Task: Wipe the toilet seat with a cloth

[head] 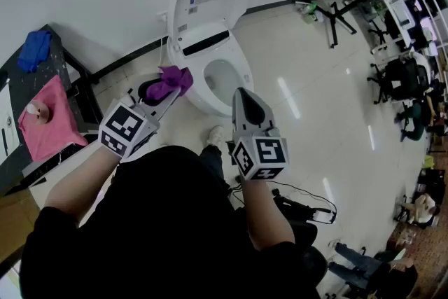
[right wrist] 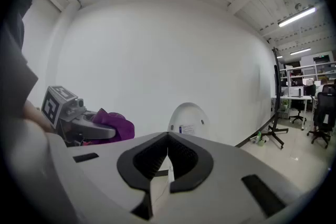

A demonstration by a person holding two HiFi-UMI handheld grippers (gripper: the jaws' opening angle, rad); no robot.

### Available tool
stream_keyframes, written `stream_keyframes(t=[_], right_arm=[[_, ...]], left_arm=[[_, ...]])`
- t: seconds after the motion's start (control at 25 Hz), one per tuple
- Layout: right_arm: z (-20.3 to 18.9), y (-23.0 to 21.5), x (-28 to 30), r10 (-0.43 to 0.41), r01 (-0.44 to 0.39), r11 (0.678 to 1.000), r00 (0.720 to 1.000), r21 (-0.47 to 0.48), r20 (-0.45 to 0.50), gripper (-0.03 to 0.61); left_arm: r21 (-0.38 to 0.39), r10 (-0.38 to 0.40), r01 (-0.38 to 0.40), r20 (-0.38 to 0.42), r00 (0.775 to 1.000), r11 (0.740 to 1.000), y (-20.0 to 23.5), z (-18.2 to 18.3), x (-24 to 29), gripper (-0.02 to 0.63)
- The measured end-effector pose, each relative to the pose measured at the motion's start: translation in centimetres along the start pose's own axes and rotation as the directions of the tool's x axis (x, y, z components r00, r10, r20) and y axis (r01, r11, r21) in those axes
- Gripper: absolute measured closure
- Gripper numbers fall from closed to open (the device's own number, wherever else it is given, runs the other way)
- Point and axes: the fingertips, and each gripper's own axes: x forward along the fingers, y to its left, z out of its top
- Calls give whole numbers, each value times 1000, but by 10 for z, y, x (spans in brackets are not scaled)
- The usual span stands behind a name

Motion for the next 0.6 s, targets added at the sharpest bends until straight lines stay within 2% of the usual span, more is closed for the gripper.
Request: stream_keyframes(t=[0.2, 0.32, 0.6], right_arm=[[-9, -31, 28, 9, -9, 1000, 1000, -1, -19, 563], [-18, -59, 45, 25, -24, 1000, 999, 11, -44, 563], [-45, -162, 96, 67, -64, 998, 991, 25, -118, 563]], left_arm=[[12, 2, -1, -26, 1000, 1000, 13, -3, 45, 523], [-10, 6, -6, -63, 998, 1000, 17, -8, 83, 523], [-81, 12, -29, -210, 978, 996, 27, -33, 219, 523]])
